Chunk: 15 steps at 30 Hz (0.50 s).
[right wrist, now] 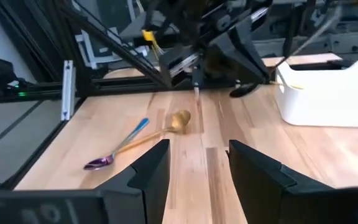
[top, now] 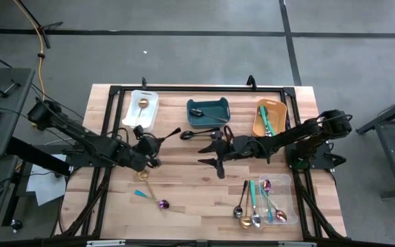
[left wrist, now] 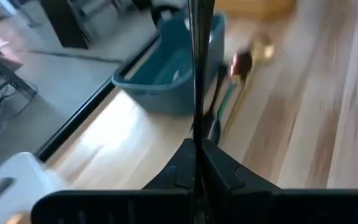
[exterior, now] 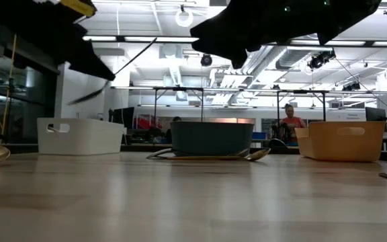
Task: Sort silverware by color (type)
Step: Put the black spoon into the blue bin
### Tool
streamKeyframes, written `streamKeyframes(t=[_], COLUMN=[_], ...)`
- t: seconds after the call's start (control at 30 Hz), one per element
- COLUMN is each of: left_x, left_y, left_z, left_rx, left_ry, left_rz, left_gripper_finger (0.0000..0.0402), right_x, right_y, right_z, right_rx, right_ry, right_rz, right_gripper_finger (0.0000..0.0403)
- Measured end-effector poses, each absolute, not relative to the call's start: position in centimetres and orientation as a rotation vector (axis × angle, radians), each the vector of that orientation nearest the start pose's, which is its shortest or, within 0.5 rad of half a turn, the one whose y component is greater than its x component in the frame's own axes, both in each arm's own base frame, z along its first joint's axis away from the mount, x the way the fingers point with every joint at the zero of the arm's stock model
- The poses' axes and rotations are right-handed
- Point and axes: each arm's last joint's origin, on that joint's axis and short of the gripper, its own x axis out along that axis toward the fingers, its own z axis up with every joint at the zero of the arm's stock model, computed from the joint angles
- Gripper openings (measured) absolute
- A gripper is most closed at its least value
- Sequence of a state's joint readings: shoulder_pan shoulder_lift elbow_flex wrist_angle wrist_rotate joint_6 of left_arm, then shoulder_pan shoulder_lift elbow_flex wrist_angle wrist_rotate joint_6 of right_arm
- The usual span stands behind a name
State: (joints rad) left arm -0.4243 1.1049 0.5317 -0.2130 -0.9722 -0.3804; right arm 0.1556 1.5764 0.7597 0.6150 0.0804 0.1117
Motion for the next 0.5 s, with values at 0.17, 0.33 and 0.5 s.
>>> streamKeyframes(t=[0.17,0.33,0.5], left_x=[20.1,21.2,21.4], left_y=[-5.8,-5.3,-4.9], left_z=[18.7,19.9,20.1], left_rx=[0.081,0.124,0.162], left_ry=[0.27,0.203,0.209], left_rz=[0.738,0.743,0.724], left_gripper_finger=[0.0001,0.0001,0.0001], right_x=[32.4,32.4,32.4], right_y=[4.7,4.6,4.6], right_z=[21.1,21.1,21.1], right_rx=[0.104,0.102,0.101], right_ry=[0.198,0.198,0.198], right_rz=[-0.001,-0.005,-0.005], right_gripper_finger=[0.0158,0.0158,0.0158])
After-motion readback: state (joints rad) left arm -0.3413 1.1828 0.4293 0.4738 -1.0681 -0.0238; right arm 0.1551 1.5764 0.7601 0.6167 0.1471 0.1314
